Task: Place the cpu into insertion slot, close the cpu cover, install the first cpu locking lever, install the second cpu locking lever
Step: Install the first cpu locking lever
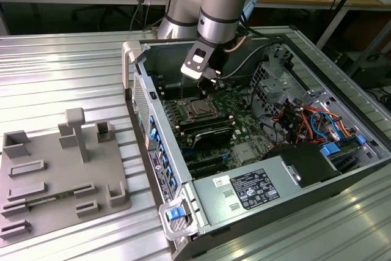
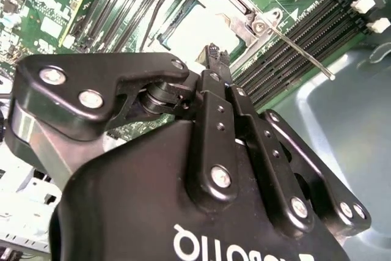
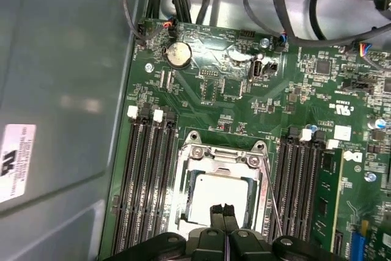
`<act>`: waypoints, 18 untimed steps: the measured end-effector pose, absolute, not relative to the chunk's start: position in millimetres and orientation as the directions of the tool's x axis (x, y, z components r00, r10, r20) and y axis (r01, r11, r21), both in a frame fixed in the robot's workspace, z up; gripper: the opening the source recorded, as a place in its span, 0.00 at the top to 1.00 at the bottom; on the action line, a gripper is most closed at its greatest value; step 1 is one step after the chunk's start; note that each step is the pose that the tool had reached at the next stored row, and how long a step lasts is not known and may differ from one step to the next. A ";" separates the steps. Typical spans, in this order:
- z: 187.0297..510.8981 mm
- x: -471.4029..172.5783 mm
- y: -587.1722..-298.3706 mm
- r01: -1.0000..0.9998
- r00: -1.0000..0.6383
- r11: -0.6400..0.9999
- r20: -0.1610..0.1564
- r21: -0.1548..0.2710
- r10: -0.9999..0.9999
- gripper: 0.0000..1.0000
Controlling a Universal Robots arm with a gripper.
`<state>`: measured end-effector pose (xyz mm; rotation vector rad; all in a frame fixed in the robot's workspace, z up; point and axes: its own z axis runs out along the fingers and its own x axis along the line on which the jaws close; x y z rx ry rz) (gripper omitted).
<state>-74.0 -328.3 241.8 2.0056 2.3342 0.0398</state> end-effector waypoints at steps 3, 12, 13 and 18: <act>242.2 -74.1 -328.3 0.984 -0.167 0.168 -0.031 0.061 0.986 0.89; 242.3 -74.1 -328.3 0.933 -0.354 0.356 -0.031 0.061 0.935 0.89; 242.3 -74.1 -328.3 0.921 -0.384 0.385 -0.032 0.061 0.923 0.89; 242.0 -74.1 -328.3 0.869 -0.490 0.491 -0.031 0.061 0.871 0.89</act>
